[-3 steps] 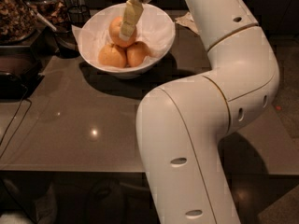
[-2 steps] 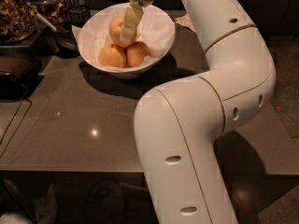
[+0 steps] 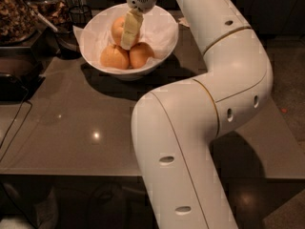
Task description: Pick orange from white bowl
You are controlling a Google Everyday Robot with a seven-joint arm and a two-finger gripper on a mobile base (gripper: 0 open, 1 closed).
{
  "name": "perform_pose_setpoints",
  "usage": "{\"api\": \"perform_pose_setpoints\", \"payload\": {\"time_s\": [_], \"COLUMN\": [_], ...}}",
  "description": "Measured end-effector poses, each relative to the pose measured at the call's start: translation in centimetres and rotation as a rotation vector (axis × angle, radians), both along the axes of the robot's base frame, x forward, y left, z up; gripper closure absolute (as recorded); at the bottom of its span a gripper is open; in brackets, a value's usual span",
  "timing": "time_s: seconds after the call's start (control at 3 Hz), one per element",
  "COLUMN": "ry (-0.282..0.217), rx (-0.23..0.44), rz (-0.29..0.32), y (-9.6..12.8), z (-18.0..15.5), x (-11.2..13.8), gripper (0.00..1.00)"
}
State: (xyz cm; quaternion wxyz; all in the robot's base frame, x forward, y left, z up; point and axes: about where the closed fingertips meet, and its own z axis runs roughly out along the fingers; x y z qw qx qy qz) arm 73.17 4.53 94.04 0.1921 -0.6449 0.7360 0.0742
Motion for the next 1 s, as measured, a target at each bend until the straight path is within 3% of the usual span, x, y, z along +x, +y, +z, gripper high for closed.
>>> {"api": "perform_pose_setpoints", "payload": {"time_s": [0.67, 1.0], "ry": [0.035, 0.021], "rx": [-0.003, -0.019], "rz": [0.007, -0.007], "y": [0.59, 0.03], "z": [-1.32, -0.60], "x": [-0.09, -0.19], "gripper": [0.14, 0.33]}}
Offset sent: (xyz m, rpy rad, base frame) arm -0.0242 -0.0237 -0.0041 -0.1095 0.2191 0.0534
